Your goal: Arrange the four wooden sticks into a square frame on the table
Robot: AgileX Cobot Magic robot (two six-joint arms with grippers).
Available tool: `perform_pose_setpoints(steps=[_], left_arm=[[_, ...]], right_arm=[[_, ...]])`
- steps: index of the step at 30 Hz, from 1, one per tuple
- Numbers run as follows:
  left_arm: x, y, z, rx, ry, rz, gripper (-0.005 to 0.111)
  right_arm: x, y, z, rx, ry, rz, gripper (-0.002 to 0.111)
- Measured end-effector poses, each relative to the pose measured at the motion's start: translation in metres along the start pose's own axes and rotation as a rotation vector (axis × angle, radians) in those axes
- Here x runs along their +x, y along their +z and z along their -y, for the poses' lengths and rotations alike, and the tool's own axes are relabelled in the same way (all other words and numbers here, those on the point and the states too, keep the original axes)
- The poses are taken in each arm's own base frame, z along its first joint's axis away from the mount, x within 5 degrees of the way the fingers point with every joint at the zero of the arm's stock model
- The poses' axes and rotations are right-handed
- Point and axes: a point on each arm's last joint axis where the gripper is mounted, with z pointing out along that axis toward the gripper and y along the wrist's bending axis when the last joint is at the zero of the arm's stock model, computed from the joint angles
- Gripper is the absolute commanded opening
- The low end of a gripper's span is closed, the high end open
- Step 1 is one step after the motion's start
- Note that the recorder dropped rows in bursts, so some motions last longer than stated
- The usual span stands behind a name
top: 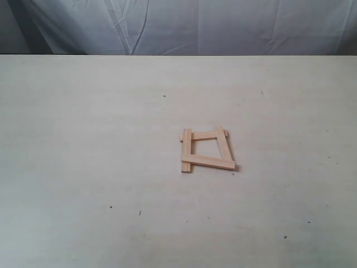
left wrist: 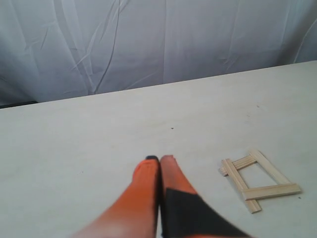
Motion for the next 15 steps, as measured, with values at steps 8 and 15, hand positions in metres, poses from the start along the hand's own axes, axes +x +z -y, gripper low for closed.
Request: perform_pose_setpoints(steps=[8,15], left_arm=[[-0.0003,-0.0023,0.0000,0.001,0.000,0.007,0.000],[-0.0001,-0.0023,0.0000,0.000,0.000,0.006,0.000]], right_arm=[[-0.0017,-0.0081,-0.0005,-0.001,-0.001,0.048,0.000],[-0.0017,-0.0081,-0.0005,-0.001,-0.001,0.048,0.000]])
